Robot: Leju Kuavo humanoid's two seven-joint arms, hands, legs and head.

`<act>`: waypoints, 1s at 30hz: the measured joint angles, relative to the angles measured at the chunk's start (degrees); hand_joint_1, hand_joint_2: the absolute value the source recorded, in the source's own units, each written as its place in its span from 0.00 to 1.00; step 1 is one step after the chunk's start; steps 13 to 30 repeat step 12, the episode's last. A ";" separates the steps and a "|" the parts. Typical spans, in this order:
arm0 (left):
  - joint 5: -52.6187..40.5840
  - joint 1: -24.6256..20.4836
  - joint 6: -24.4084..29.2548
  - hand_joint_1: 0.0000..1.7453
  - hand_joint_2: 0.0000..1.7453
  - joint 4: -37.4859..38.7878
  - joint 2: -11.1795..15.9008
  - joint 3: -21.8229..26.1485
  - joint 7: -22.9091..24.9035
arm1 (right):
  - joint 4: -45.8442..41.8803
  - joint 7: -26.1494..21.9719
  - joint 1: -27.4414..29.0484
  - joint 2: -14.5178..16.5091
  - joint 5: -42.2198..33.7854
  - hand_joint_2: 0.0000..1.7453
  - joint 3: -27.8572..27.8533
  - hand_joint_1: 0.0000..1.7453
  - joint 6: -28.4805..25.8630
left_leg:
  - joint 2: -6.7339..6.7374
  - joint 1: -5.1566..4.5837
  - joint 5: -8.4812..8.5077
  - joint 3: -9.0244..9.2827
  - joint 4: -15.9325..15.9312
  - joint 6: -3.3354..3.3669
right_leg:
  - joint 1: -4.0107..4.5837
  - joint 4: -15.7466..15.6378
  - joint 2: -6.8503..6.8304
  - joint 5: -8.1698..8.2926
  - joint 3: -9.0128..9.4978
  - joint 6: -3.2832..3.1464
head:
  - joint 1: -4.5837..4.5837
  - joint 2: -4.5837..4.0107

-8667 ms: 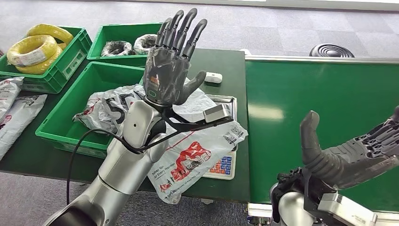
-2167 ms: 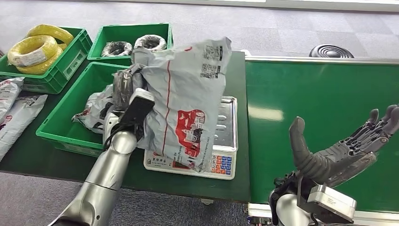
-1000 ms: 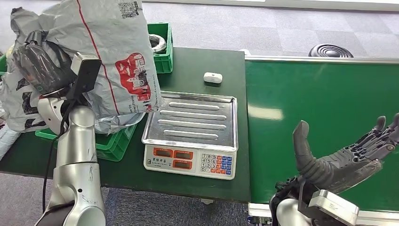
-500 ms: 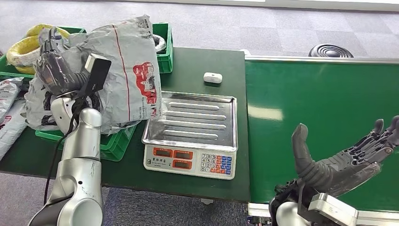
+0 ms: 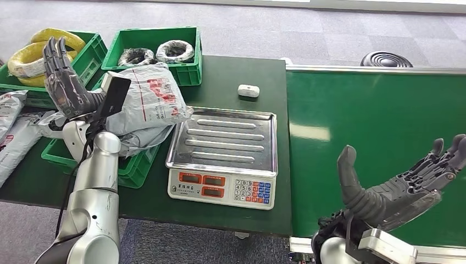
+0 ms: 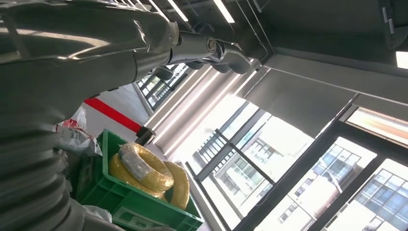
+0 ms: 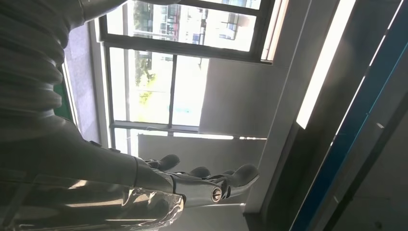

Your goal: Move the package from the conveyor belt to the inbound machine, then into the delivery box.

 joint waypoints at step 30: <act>50.46 9.53 -13.65 0.00 1.00 -19.19 -1.75 -13.07 -9.54 | 0.73 0.00 -0.12 -0.11 -0.54 1.00 -0.19 0.00 0.00 | -0.01 -0.01 -0.04 -0.05 0.00 0.00 | -0.01 -0.01 -0.01 -0.01 -0.02 0.00 | -0.01 0.00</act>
